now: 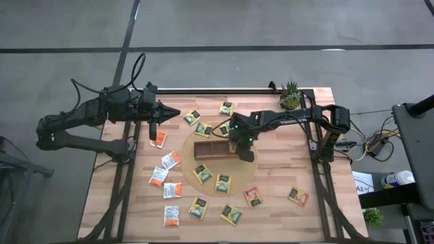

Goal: Pick & Place Tea
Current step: Put the orange tea bag into the right section of the wooden organizer

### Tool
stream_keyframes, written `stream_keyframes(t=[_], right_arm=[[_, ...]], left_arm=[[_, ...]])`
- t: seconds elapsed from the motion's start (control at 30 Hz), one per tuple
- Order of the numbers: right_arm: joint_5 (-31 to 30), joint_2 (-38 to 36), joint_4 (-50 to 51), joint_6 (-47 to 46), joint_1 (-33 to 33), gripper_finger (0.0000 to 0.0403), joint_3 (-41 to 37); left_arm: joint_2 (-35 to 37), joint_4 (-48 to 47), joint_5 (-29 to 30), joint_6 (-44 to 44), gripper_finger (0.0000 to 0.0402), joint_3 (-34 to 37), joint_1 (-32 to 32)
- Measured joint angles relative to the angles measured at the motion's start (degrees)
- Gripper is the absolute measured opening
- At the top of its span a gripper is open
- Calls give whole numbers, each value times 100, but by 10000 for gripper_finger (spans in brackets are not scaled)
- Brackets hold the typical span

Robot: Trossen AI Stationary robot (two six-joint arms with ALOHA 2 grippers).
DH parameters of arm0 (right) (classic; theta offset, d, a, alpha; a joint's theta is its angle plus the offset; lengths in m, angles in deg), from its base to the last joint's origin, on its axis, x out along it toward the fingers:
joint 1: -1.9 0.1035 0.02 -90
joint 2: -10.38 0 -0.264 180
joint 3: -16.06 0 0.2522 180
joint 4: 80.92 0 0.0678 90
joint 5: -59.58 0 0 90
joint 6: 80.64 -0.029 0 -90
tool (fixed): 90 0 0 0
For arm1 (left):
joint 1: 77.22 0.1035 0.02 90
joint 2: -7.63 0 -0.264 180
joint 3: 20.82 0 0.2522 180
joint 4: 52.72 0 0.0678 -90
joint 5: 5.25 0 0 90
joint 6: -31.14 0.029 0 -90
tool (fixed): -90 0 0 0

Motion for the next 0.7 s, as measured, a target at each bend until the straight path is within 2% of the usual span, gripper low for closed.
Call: stream_keyframes(t=[0.2,0.7], right_arm=[[11,12,-8,45,0,8,12],[-531,275,-71,-144,-29,8,-4]], left_arm=[[0,0,-1,-4,2,0,1],[0,0,1,-17,2,0,0]])
